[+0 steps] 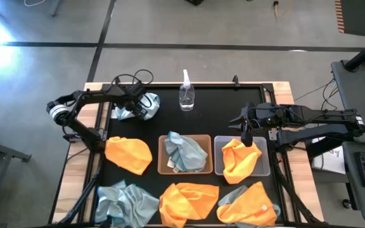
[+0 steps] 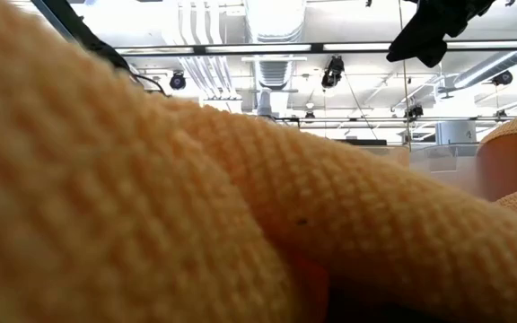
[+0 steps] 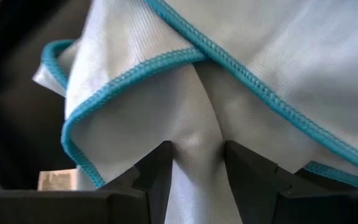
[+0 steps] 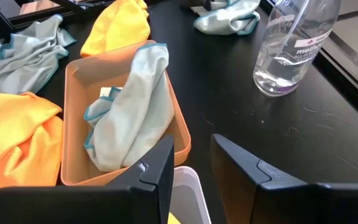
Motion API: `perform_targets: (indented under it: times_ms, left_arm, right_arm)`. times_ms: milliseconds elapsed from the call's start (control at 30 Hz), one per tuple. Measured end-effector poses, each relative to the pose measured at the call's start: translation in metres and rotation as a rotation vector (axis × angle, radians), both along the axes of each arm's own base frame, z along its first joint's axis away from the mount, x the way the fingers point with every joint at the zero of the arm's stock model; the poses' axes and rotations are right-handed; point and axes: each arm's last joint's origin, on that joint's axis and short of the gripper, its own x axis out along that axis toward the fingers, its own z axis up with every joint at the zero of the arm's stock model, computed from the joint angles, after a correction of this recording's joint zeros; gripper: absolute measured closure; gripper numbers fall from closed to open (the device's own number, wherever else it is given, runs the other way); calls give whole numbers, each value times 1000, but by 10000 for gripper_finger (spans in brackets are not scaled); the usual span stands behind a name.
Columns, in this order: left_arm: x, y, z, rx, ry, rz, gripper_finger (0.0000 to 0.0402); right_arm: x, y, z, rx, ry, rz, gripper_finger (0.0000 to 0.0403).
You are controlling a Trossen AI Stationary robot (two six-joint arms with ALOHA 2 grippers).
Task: Sort microfiber towel by color & place in baskets
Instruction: Put the blue towel into the orange bin
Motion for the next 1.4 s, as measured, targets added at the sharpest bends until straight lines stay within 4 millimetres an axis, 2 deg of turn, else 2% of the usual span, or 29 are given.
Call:
perform_targets:
  times_ms: [267,433,533,733,1167,1400]
  left_arm:
    - [4,3,-15,-38,39,-1,269]
    - [4,3,-14,-35,31,2,278]
    - [3,2,-10,-37,-4,4,308]
    - [3,1,-7,-43,-23,14,393]
    - [2,-3,-7,-119,-55,23,384]
    - [6,-19,4,-231,-175,-28,384]
  right_arm:
    - [0,0,0,0,0,0,312]
    - [0,0,0,0,1,0,308]
    - [0,0,0,0,1,-1,308]
    - [0,0,0,0,1,-1,316]
    - [0,0,0,0,1,-1,312]
    - [0,0,0,-1,1,-1,322]
